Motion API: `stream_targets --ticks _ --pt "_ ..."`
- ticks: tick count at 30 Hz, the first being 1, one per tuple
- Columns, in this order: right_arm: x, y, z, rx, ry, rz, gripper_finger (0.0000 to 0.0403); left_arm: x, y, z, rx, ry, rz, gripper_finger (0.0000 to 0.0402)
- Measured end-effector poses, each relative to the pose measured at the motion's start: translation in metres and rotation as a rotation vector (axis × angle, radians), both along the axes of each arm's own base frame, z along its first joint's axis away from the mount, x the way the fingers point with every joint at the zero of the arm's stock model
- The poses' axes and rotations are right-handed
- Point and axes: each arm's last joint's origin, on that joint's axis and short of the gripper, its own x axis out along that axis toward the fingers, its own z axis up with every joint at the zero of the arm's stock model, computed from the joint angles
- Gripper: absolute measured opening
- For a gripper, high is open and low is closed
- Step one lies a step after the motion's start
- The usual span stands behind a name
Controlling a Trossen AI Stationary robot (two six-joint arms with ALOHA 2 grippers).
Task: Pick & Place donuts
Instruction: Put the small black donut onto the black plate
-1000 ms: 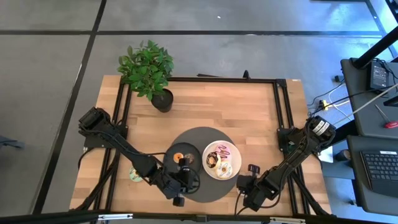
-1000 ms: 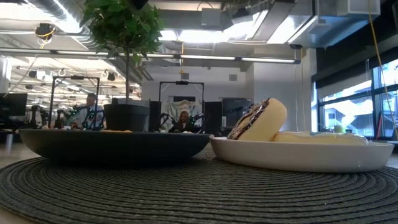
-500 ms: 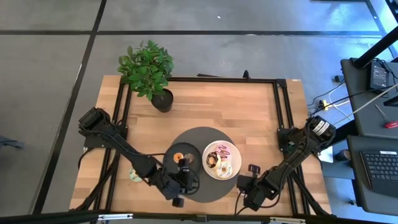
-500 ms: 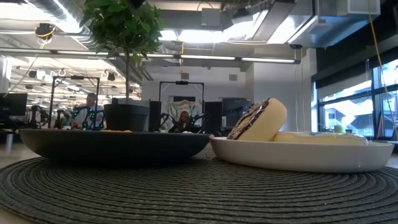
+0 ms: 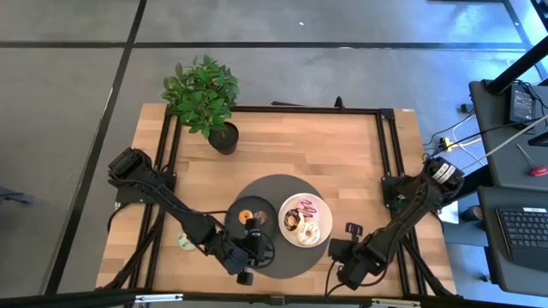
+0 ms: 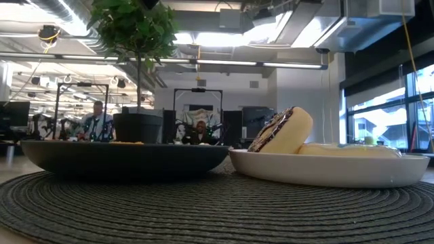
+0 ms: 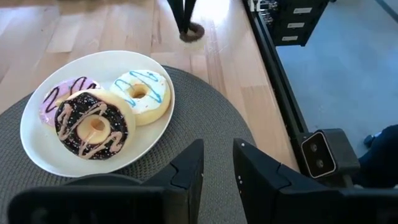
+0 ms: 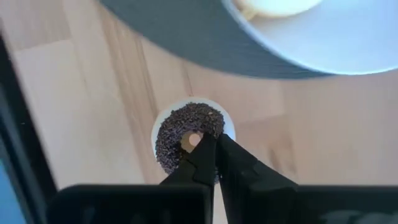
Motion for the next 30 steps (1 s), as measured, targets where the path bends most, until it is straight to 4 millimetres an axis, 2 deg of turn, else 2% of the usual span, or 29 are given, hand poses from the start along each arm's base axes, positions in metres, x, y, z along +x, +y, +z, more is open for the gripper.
stream_targets --ticks 7,13,18,23,30 --pt "0.011 0.003 0.042 -0.104 -0.08 0.004 0.0015 -0.003 0.002 -0.001 -0.038 0.036 0.038 0.0084" --pt "0.035 -0.003 0.065 -0.156 -0.234 -0.001 0.0015 -0.018 0.001 0.018 -0.138 0.058 0.022 0.0083" --pt "0.061 -0.021 0.073 -0.187 -0.292 0.054 0.0015 -0.037 -0.001 0.038 -0.155 0.034 0.008 0.0086" --pt "0.093 -0.042 0.078 -0.181 -0.386 0.115 0.0015 -0.067 -0.002 0.058 -0.104 0.029 0.0 0.0083" --pt "0.134 -0.073 0.091 -0.154 -0.567 0.204 0.0015 -0.102 -0.008 0.074 -0.06 -0.014 0.019 0.0086"
